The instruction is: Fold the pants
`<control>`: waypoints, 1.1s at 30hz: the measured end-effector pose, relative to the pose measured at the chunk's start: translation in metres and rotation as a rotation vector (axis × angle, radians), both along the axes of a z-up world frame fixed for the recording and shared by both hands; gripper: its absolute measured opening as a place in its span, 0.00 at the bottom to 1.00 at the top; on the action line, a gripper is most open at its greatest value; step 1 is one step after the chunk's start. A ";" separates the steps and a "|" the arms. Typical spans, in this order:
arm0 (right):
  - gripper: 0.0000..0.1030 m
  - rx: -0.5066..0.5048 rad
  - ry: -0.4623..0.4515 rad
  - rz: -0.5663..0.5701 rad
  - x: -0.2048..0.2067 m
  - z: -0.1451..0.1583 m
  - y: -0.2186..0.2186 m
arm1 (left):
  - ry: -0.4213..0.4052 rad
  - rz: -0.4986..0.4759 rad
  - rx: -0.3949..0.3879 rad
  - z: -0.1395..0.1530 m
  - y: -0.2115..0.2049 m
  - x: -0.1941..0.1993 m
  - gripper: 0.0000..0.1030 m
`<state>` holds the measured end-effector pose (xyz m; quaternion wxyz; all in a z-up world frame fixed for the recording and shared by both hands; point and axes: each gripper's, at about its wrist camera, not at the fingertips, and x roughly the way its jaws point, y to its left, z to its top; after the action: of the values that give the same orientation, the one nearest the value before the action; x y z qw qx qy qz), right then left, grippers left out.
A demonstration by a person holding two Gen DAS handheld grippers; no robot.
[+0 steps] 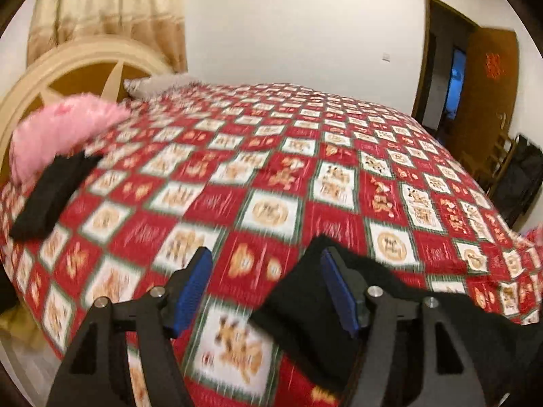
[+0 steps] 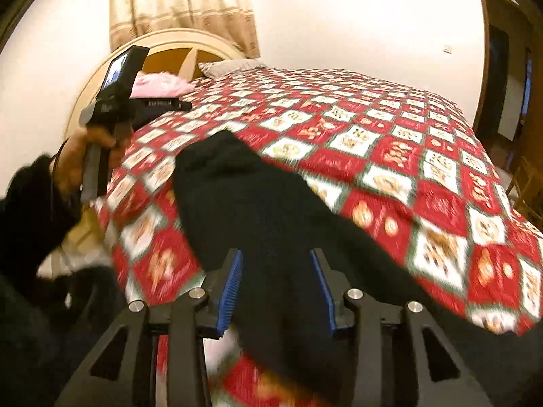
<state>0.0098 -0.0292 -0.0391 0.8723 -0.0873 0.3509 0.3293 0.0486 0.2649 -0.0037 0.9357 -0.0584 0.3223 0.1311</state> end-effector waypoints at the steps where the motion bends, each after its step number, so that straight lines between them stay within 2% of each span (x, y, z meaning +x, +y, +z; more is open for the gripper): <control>1: 0.41 0.000 0.004 -0.001 0.007 -0.004 0.008 | 0.000 -0.013 0.013 -0.001 -0.005 0.008 0.67; 3: 0.41 -0.014 0.020 -0.006 0.024 -0.019 0.031 | 0.005 -0.024 0.039 -0.010 -0.017 0.026 0.67; 5: 0.41 -0.030 0.040 0.003 0.027 -0.032 0.049 | 0.064 -0.019 0.049 -0.029 -0.027 0.042 0.67; 8: 0.41 -0.047 0.142 0.084 0.022 -0.059 0.073 | 0.098 0.017 0.078 -0.049 -0.031 0.042 0.67; 10: 0.44 -0.076 0.078 0.116 0.006 -0.062 0.080 | 0.137 0.081 0.115 -0.064 -0.023 0.039 0.67; 11: 0.45 -0.084 0.079 0.144 0.001 -0.061 0.083 | 0.170 0.128 0.112 -0.076 -0.013 0.037 0.67; 14: 0.45 -0.014 0.154 0.185 0.007 -0.052 0.080 | 0.119 0.168 -0.026 -0.085 0.018 0.017 0.74; 15: 0.45 0.020 0.170 0.178 0.013 -0.046 0.075 | 0.125 0.180 -0.040 -0.084 0.023 0.015 0.75; 16: 0.45 0.044 0.151 0.149 0.019 -0.037 0.068 | 0.128 0.188 -0.041 -0.081 0.026 0.013 0.75; 18: 0.45 0.074 0.107 0.085 0.031 -0.021 0.052 | 0.139 0.244 0.013 -0.070 0.027 0.011 0.75; 20: 0.45 0.097 0.098 0.003 0.053 -0.012 0.034 | 0.117 0.258 0.045 -0.058 0.024 0.007 0.72; 23: 0.45 0.129 0.124 -0.123 0.085 -0.012 0.010 | 0.051 0.196 0.031 -0.037 0.008 0.004 0.72; 25: 0.45 0.092 0.141 -0.181 0.096 -0.018 0.009 | 0.021 0.124 0.027 -0.029 -0.014 0.010 0.72; 27: 0.45 0.062 0.175 -0.213 0.098 -0.024 0.007 | 0.021 0.068 0.012 -0.031 -0.033 0.017 0.72; 29: 0.45 0.091 0.172 -0.268 0.091 -0.018 -0.011 | 0.052 0.006 -0.005 -0.042 -0.054 0.026 0.72; 32: 0.45 0.150 0.121 -0.450 0.080 0.007 -0.071 | 0.124 -0.048 0.006 -0.067 -0.076 0.036 0.72; 33: 0.52 0.159 0.106 -0.533 0.076 0.017 -0.099 | 0.148 -0.051 0.019 -0.074 -0.079 0.037 0.72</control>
<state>0.0861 -0.1284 -0.0226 0.9126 0.0943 0.3796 0.1188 0.0859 0.1858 -0.0776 0.9129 -0.0314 0.3907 0.1143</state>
